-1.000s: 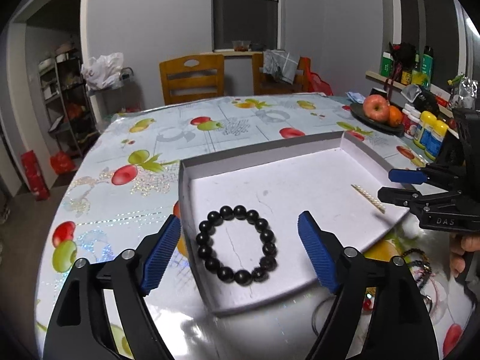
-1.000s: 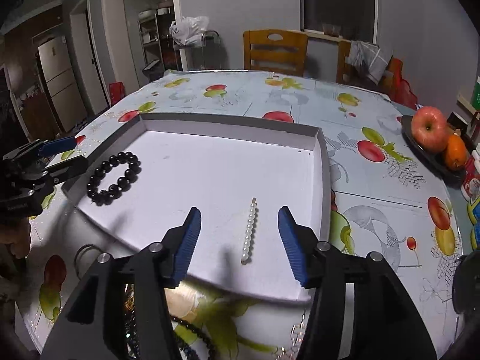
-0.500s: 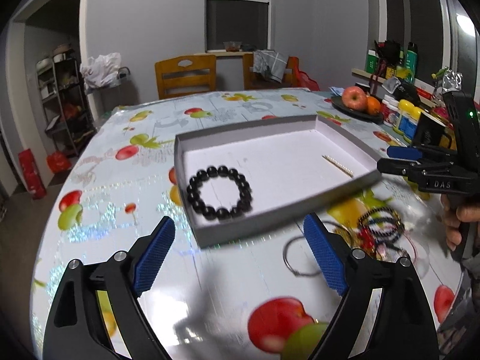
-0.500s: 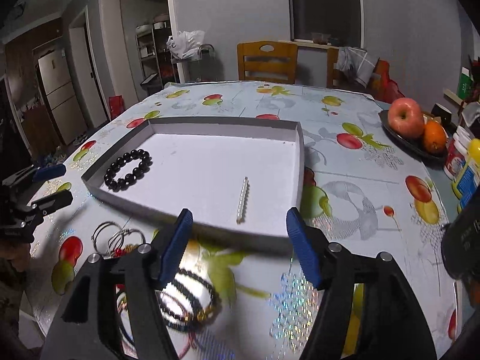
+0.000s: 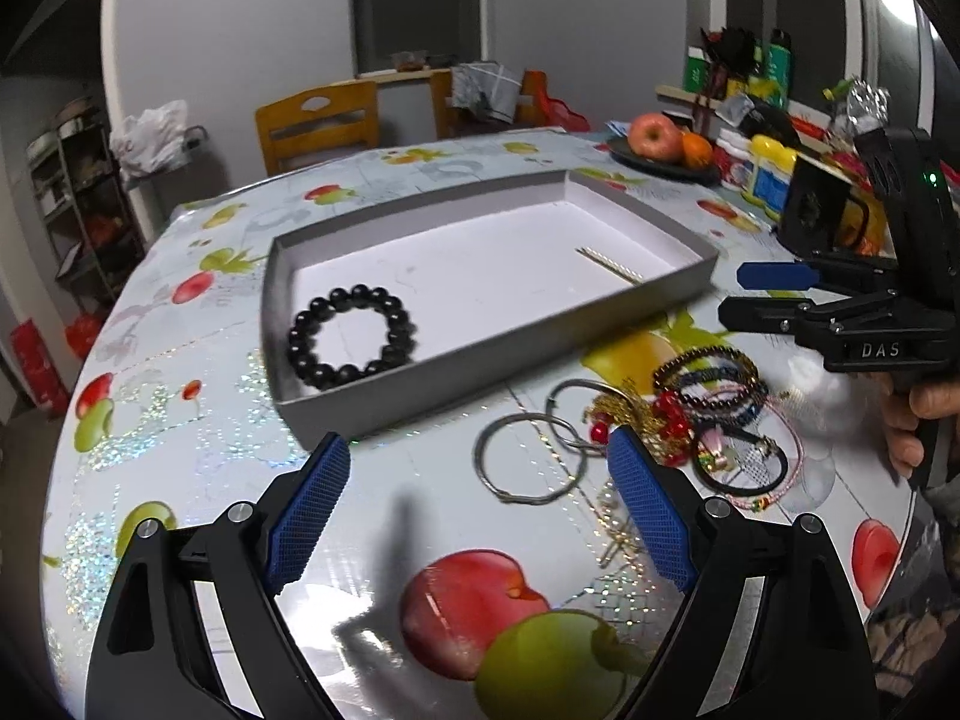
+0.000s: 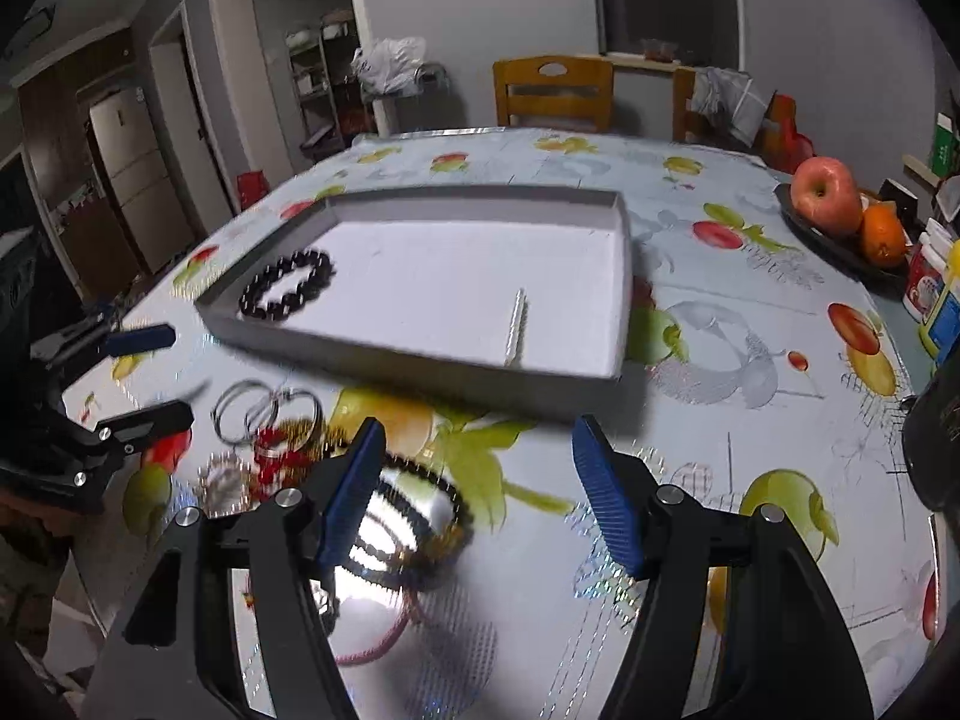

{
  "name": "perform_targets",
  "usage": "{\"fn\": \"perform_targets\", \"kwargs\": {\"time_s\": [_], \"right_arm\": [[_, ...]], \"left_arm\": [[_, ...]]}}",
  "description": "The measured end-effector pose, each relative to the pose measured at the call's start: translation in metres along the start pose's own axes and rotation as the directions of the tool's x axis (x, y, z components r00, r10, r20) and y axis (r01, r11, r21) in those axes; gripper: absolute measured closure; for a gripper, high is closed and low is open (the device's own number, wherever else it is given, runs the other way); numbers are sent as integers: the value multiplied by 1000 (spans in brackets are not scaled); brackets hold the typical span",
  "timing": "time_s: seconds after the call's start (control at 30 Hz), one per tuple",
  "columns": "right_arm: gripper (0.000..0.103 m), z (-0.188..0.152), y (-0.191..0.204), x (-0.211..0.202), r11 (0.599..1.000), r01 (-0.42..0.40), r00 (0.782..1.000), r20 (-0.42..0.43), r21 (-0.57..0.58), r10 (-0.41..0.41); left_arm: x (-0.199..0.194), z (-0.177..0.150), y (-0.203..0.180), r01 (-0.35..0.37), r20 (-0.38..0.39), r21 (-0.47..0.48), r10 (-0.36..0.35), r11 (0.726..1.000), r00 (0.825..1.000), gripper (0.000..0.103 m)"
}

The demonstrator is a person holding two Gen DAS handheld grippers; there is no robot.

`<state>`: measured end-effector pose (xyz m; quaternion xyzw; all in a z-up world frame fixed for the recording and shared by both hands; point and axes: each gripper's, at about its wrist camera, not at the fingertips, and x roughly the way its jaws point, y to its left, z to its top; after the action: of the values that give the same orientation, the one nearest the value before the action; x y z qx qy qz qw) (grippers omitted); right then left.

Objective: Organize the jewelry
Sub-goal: 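Grasp a dark beaded bracelet with the right tool while the left reaches the pile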

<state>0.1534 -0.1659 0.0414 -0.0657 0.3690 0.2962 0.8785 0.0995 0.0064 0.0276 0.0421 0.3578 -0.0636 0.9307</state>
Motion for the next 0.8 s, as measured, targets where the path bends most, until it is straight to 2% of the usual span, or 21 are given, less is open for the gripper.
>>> {"fn": "perform_targets", "kwargs": {"time_s": [0.23,0.47,0.6,0.63,0.77,0.8], "right_arm": [[38,-13,12,7,998,-38,996,-80,-55,34],[41,-16,16,7,997,-35,995,-95,-68,29],[51,-16,6,6,1000,-30,995,-98,-9,29],[57,-17,4,6,1000,-27,994,-102,1,27],[68,-19,-1,9,999,-35,992,-118,15,37],[75,-18,-1,9,999,-35,992,-119,12,36]], "left_arm": [[3,-2,-2,-2,-17,1,2,1000,1000,15],[2,-6,0,8,-24,-19,-8,1000,1000,15],[0,-7,0,6,-16,-22,-7,1000,1000,15],[0,-7,-1,6,-13,-17,-6,1000,1000,15],[-2,-5,-7,13,-5,6,-13,1000,1000,15],[-3,-4,-9,23,-2,7,-23,1000,1000,15]]}}
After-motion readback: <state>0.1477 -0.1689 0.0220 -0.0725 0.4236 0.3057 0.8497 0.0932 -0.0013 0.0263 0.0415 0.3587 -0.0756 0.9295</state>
